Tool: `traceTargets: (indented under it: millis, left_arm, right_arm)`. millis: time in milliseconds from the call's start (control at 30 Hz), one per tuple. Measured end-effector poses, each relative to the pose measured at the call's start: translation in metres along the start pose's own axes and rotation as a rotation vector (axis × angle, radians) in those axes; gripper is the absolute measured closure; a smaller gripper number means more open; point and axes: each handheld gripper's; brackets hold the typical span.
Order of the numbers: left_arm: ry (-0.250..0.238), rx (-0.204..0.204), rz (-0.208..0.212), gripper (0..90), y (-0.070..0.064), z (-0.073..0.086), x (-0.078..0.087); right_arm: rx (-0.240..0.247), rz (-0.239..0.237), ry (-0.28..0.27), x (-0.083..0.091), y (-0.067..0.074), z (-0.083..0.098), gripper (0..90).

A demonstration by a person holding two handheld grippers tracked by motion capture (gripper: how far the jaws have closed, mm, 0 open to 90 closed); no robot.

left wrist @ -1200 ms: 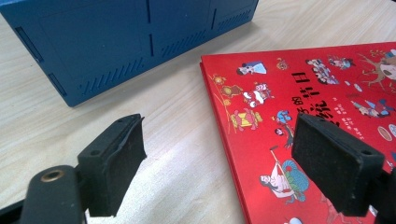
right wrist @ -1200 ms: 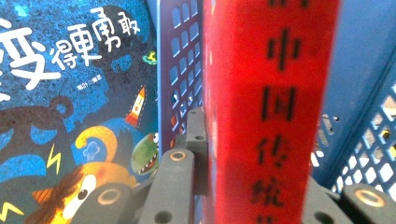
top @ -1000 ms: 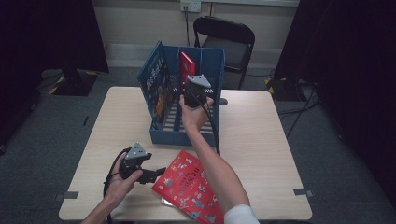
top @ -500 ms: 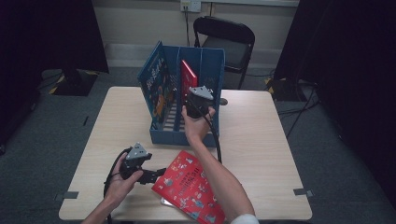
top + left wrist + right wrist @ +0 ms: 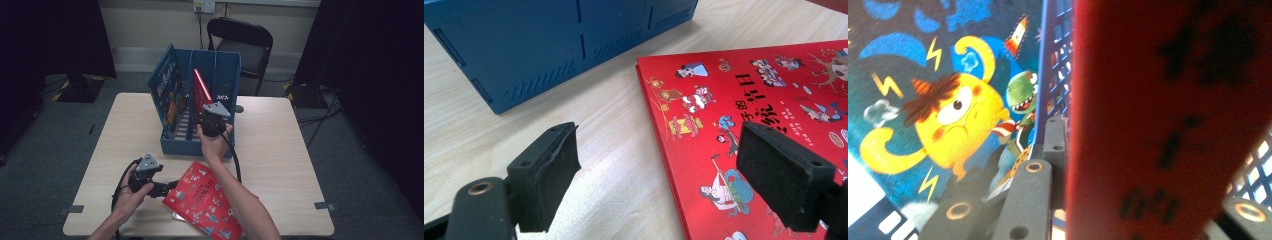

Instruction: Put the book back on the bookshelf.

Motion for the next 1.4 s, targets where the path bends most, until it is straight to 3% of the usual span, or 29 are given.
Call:
traceTargets:
  millis: [200,433,633,967,1067,1233,1400]
  left_arm:
    - [0.005,-0.008,-0.001,16.9,0.0,0.0,-0.001]
    - [0.008,-0.008,-0.005,16.9,0.0,0.0,-0.001]
    - [0.005,-0.001,-0.007,16.5,0.001,0.0,-0.001]
    - [0.009,0.009,-0.001,16.5,0.001,0.0,-0.002]
    - [0.012,0.004,-0.003,16.5,0.0,-0.001,-0.002]
    - [0.018,0.001,0.002,16.5,-0.001,0.0,-0.004]
    - [0.021,0.001,0.005,16.6,-0.001,0.0,-0.004]
  right_arm:
    - [0.04,-0.035,-0.003,0.005,0.002,0.006,75.9]
    - [0.045,-0.077,0.007,0.012,-0.003,0.008,72.9]
    - [0.046,-0.107,-0.007,0.024,-0.008,0.01,72.1]
    - [0.08,-0.182,0.036,0.048,-0.015,0.022,70.6]
    - [0.103,-0.182,0.053,0.05,-0.015,0.025,71.3]
    - [0.09,-0.192,0.068,0.047,-0.016,0.028,74.1]
    - [0.075,-0.174,0.068,0.043,-0.015,0.026,74.9]
Point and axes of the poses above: each handheld gripper's, and its own axes: x roughly backward along the jaws, z roughly out of its underside, y roughly to its left
